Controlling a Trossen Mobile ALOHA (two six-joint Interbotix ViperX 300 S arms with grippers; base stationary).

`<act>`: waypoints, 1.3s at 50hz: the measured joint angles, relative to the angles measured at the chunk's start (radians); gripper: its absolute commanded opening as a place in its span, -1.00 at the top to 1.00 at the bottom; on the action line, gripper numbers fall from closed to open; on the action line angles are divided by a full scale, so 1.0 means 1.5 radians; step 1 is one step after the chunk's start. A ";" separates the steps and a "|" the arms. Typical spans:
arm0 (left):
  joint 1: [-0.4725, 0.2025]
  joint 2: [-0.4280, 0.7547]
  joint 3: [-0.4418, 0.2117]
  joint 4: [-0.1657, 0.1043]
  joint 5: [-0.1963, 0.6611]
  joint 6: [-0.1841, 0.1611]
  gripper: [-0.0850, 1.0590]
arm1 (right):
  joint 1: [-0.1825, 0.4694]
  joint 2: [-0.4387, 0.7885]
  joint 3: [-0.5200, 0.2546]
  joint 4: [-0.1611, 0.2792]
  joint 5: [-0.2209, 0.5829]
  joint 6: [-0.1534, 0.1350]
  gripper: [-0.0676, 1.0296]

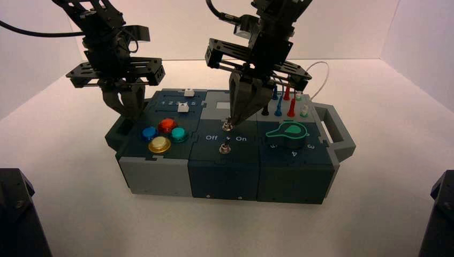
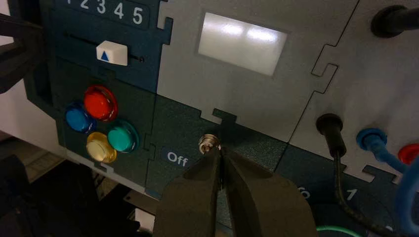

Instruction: Flip the top switch off with the right gripper.

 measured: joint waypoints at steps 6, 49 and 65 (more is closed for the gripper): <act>0.000 0.000 0.000 0.000 0.001 0.000 0.91 | 0.000 -0.005 0.000 0.000 0.002 0.007 0.92; 0.000 0.001 0.000 0.000 0.001 0.000 0.91 | 0.003 -0.008 -0.005 0.002 0.009 0.026 0.92; 0.000 0.001 0.000 0.000 0.001 0.000 0.91 | 0.006 -0.007 -0.008 0.004 0.010 0.032 0.92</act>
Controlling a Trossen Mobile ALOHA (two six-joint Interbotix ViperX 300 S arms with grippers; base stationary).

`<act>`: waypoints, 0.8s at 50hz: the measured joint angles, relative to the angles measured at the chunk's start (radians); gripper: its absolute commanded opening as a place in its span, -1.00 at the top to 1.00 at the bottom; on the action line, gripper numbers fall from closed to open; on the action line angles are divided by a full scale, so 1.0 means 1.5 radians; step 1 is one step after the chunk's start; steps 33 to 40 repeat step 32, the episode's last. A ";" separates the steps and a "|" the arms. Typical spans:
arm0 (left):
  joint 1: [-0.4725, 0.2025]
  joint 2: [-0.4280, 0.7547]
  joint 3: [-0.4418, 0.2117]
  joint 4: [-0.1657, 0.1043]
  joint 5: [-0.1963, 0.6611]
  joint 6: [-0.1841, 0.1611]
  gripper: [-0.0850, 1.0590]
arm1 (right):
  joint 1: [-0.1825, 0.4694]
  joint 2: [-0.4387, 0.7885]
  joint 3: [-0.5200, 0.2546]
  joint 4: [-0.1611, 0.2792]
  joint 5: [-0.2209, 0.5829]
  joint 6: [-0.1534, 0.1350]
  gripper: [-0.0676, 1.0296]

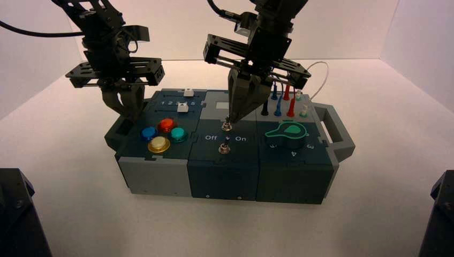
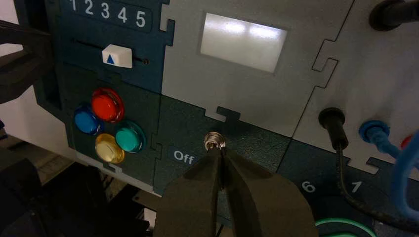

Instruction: Flip the top switch off with the right gripper.

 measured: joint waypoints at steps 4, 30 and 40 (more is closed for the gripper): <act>0.000 0.000 0.000 0.000 0.000 0.000 0.91 | 0.002 0.000 -0.003 0.000 0.000 0.003 0.92; 0.000 0.000 0.000 0.000 -0.001 0.002 0.91 | 0.024 -0.025 0.031 0.003 -0.007 0.008 0.92; 0.000 -0.001 0.000 0.000 -0.001 0.002 0.91 | 0.027 -0.035 0.046 0.003 -0.012 0.008 0.92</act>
